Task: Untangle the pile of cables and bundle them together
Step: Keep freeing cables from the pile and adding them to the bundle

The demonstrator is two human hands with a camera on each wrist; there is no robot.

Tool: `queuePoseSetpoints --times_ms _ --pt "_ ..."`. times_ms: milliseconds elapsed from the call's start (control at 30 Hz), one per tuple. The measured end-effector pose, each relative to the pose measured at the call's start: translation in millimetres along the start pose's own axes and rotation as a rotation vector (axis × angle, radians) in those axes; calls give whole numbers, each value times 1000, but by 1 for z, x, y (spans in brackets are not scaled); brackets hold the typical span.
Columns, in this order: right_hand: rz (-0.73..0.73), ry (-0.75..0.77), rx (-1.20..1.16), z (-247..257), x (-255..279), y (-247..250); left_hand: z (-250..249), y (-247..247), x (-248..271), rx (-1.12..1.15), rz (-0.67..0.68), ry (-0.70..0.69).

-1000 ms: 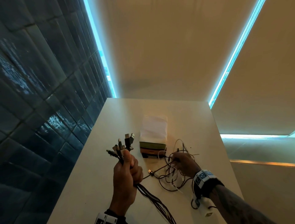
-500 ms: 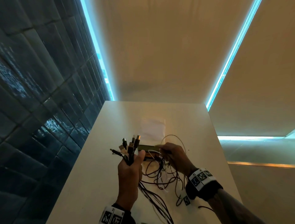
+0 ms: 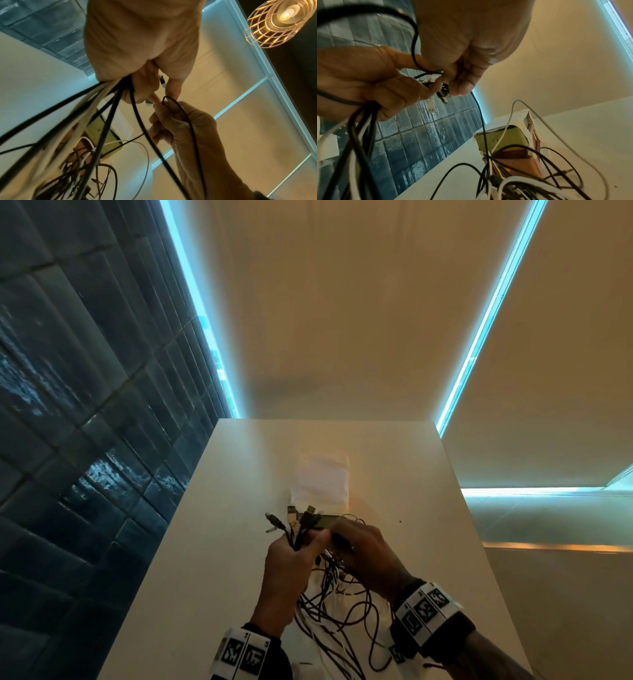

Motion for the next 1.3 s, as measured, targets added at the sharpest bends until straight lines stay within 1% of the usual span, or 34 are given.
queuePoseSetpoints --times_ms 167,267,333,400,467,533,633,800,967,1067,1133,1233,1300 --pt "-9 49 -91 5 7 -1 3 3 -3 -125 46 36" --pt "-31 -17 -66 -16 9 -7 6 4 -1 -171 77 107" --pt "-45 -99 -42 -36 10 -11 9 2 2 -59 137 148" --pt "-51 -163 -44 -54 11 -16 10 2 4 116 195 163" --pt "-53 -229 -40 -70 15 -19 8 3 7 290 253 155" --pt "-51 -277 -42 -85 19 -22 6 4 10 405 299 122" --pt "-39 -298 -42 -100 22 -24 5 8 16 485 337 70" --pt "-13 -315 -13 -108 23 -23 11 17 24 648 341 -8" --pt "48 -336 51 -118 27 -26 13 20 31 794 359 -28" --pt "-5 -372 -3 -122 30 -21 16 24 30 812 335 -20" --pt "-44 -409 -59 -121 29 -14 20 29 24 783 269 -4" --pt "-63 -422 -93 -112 26 -4 26 32 13 611 124 16" --pt "-69 -385 -63 -100 21 3 26 27 8 516 68 13"
Point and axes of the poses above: each hand's wrist, its own x-axis away from the middle knuckle, its own y-axis out of the back of the hand, z = x × y, the point moved 5 cm from there along -x, towards the middle knuckle, and after that the axes turned 10 degrees about z, right-handed, at the moved point
